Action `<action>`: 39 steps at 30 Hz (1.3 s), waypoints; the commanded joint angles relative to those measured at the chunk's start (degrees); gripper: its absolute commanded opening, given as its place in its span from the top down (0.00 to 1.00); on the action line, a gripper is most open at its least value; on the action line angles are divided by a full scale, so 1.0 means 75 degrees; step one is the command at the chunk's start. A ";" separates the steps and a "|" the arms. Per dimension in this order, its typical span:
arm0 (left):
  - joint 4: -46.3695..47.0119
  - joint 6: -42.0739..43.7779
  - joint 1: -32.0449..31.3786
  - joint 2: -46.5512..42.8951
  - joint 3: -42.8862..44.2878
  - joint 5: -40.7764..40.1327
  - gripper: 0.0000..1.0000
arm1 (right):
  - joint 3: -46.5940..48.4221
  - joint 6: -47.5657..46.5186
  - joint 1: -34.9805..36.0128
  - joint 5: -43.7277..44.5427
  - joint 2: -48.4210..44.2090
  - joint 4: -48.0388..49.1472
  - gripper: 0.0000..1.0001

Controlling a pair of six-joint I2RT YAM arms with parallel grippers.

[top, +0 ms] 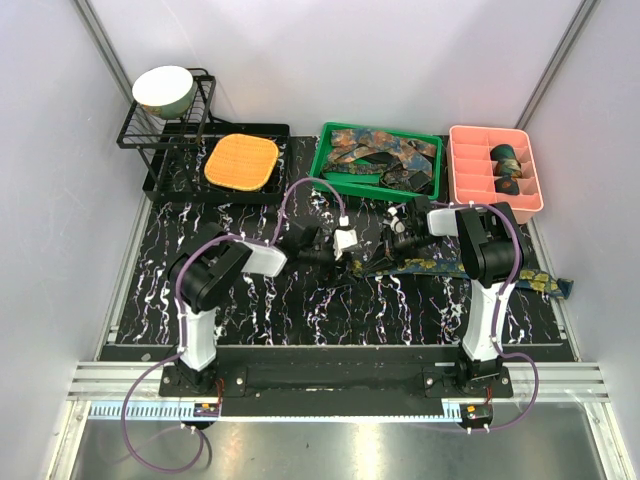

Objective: Roll the ties
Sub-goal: Roll the tie at the center of the board.

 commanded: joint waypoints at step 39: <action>-0.3167 0.0620 -0.0465 0.0977 0.0896 -0.1715 0.80 | -0.0176 -0.0508 -0.0075 0.0854 0.0337 -0.0294 1.00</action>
